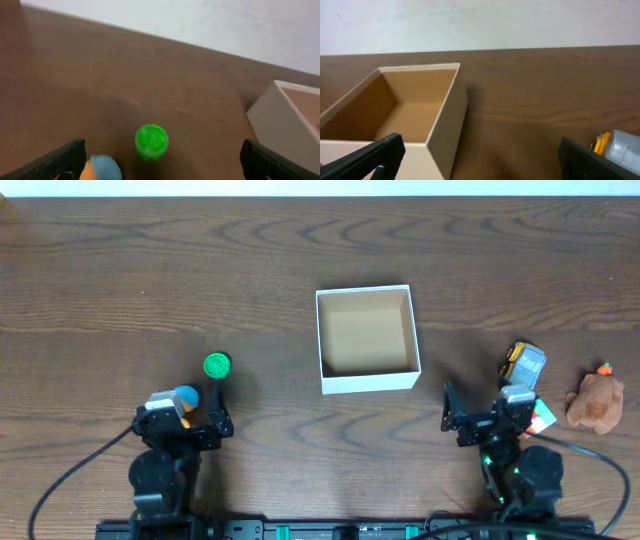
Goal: Pack container
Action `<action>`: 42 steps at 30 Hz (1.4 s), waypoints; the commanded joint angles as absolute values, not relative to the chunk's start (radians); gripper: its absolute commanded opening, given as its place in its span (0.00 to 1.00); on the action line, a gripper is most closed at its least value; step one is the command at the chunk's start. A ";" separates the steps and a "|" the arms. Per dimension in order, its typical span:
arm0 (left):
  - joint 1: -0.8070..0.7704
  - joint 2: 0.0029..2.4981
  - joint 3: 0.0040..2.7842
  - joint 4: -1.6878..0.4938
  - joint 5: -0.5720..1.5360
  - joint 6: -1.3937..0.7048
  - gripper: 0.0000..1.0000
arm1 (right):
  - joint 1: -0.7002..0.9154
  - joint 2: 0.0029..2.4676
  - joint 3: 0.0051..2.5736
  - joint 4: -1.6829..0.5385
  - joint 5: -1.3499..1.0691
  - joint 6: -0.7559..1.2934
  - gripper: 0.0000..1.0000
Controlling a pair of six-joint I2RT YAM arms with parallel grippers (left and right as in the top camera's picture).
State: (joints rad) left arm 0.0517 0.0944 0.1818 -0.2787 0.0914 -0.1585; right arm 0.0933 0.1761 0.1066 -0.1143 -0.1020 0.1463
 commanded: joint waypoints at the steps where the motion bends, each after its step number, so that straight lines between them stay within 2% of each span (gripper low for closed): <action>1: 0.057 0.208 0.365 -0.361 0.113 -0.233 0.98 | 0.085 0.295 0.257 -0.142 -0.108 0.090 0.99; 5: 0.057 0.416 0.575 -0.502 0.118 -0.230 0.98 | 0.085 0.542 0.472 -0.273 -0.102 0.065 0.99; 14: 0.057 0.927 1.034 -1.008 0.124 -0.231 0.98 | 0.085 1.211 1.134 -0.959 -0.102 -0.081 0.99; 17: 0.057 1.029 1.100 -1.085 0.124 -0.231 0.98 | 0.085 1.364 1.271 -1.074 -0.110 -0.080 0.99; 20: 0.057 1.085 1.110 -1.108 0.124 -0.231 0.98 | 0.085 1.456 1.316 -1.048 -0.106 -0.082 0.98; 23: 0.057 1.110 1.110 -1.114 0.124 -0.231 1.00 | 0.085 1.517 1.315 -0.969 -0.073 -0.057 0.65; 25: 0.057 1.111 1.110 -1.114 0.123 -0.231 0.93 | 0.086 1.559 1.315 -0.924 -0.071 -0.028 0.45; 27: 0.057 1.110 1.110 -1.113 0.123 -0.231 0.87 | 0.087 1.598 1.314 -0.895 -0.071 -0.014 0.31; 29: 0.057 1.110 1.110 -1.113 0.123 -0.231 0.86 | 0.094 1.645 1.314 -0.873 -0.072 -0.004 0.18; 32: 0.057 1.110 1.110 -1.113 0.123 -0.231 0.84 | 0.121 1.715 1.314 -0.852 -0.073 -0.003 0.14; 42: 0.057 1.110 1.110 -1.111 0.123 -0.231 0.84 | 0.235 1.829 1.314 -0.699 -0.263 -0.020 0.21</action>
